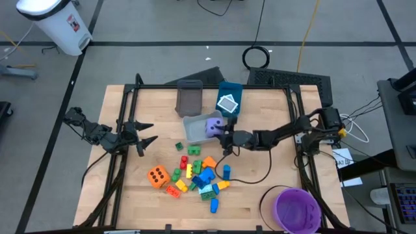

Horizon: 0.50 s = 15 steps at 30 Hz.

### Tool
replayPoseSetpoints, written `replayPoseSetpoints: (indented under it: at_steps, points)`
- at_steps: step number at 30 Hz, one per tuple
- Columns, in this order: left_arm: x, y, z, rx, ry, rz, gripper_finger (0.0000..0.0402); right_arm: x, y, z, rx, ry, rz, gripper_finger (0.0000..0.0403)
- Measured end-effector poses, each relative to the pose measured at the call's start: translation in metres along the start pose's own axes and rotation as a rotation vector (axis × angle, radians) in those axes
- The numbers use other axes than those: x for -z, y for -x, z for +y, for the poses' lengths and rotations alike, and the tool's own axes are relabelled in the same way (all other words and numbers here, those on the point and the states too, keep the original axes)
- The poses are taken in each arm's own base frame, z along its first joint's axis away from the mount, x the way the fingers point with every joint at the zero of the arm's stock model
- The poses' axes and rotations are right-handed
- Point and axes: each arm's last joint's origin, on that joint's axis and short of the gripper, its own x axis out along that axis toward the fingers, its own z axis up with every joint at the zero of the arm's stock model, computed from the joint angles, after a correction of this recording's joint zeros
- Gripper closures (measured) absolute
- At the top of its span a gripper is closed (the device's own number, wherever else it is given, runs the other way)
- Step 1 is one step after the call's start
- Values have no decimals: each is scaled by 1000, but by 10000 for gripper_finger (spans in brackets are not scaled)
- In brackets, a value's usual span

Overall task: Pick & Place Toys
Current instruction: Put the purple game dice into the gray bin

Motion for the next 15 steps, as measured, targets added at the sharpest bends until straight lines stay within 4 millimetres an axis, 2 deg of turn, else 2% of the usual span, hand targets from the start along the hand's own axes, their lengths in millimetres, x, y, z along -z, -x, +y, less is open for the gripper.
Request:
replayPoseSetpoints:
  at_steps: [8,15]
  points:
    - [0,0,0,0,0,0,91,0,5,11,-49,47,28,269]
    - [0,0,0,0,0,0,91,2,3,7,-36,40,28,268]
